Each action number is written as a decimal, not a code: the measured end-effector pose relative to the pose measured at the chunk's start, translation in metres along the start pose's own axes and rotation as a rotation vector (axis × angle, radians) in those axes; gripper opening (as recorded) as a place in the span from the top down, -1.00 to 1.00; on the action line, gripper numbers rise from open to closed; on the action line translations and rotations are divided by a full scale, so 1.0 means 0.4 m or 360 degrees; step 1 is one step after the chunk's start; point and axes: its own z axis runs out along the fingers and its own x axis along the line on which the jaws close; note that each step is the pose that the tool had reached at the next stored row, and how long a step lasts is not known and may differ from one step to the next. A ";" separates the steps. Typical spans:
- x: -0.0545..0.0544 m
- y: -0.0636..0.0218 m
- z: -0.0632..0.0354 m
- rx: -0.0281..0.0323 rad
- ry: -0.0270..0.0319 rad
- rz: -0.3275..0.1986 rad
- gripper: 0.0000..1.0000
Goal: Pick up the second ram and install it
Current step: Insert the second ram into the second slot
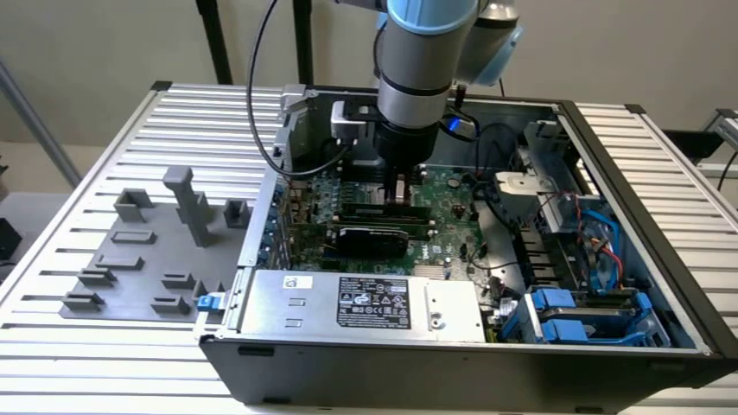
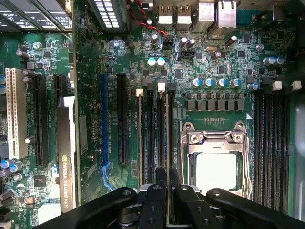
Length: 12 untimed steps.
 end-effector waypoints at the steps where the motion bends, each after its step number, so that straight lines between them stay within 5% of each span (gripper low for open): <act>1: 0.000 0.000 0.000 0.00000 -0.00002 0.0000 0.73; 12: 0.006 0.001 0.003 -0.00001 0.00002 0.0000 0.73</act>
